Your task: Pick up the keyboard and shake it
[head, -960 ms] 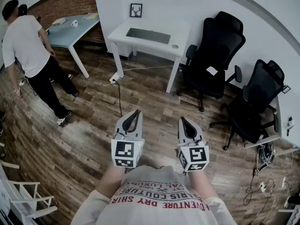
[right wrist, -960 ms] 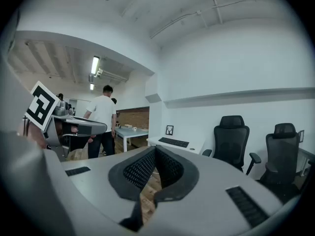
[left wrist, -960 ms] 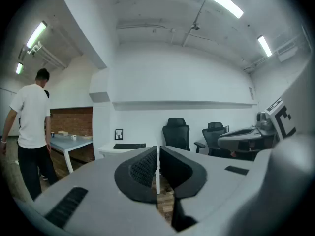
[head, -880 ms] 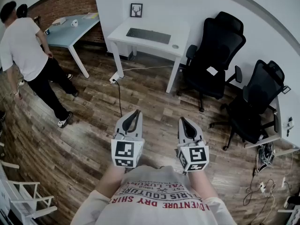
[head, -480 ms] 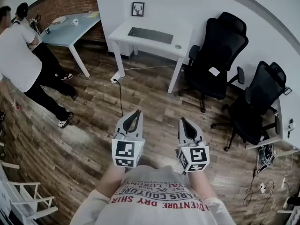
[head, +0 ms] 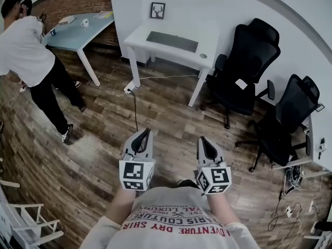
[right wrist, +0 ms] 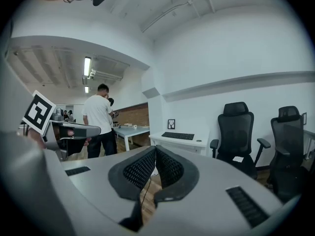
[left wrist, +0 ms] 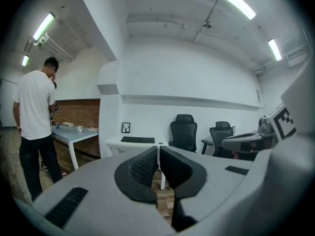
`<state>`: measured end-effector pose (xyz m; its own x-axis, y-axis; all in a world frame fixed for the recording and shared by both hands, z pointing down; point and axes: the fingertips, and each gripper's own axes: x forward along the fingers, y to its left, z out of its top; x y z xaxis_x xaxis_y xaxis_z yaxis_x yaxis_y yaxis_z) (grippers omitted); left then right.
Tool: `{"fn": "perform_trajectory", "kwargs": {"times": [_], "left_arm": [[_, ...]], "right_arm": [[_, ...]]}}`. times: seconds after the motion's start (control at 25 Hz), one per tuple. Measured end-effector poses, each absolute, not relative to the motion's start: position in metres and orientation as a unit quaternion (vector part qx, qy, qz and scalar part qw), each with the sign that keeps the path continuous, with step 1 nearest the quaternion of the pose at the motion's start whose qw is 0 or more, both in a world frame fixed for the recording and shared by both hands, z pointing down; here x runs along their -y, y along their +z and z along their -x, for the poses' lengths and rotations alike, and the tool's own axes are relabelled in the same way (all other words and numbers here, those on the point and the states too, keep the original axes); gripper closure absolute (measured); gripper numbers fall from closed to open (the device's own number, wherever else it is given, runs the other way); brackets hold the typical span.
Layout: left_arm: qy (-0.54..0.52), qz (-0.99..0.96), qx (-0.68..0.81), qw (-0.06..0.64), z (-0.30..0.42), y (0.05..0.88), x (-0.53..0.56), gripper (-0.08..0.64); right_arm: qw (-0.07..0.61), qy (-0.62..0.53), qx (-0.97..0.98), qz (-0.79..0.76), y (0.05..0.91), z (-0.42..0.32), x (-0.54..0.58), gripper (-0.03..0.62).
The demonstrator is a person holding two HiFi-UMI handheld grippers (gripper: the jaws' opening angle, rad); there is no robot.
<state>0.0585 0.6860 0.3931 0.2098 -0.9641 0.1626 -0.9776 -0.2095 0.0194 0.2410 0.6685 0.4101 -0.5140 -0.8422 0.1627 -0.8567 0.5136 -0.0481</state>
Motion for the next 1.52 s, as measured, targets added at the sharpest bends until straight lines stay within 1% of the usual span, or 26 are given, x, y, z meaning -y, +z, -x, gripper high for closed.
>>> {"fn": "perform_trajectory", "kwargs": {"times": [0.16,0.4,0.6,0.92,1.12,1.52], "left_arm": [[0.054,-0.765,0.637,0.084,-0.044,0.408,-0.668,0.525],[0.061,-0.739,0.665,0.089,-0.027,0.42,-0.612,0.525],[0.056,-0.719,0.687,0.089,-0.023,0.413,-0.54,0.525],[0.055,-0.711,0.699,0.064,-0.053,0.39,-0.396,0.525],[0.073,-0.714,0.693,0.066,-0.069,0.398,-0.333,0.525],[0.078,-0.718,0.687,0.079,-0.034,0.418,-0.23,0.525]], "right_arm": [[0.072,0.071,0.871,-0.48,0.423,-0.235,-0.643,0.566],[0.071,0.084,0.882,-0.458,0.439,-0.227,-0.569,0.566],[0.064,0.09,0.894,-0.435,0.436,-0.225,-0.486,0.566],[0.057,0.084,0.907,-0.409,0.42,-0.248,-0.335,0.566],[0.062,0.093,0.908,-0.404,0.433,-0.258,-0.27,0.566],[0.077,0.116,0.892,-0.43,0.462,-0.248,-0.179,0.566]]}}
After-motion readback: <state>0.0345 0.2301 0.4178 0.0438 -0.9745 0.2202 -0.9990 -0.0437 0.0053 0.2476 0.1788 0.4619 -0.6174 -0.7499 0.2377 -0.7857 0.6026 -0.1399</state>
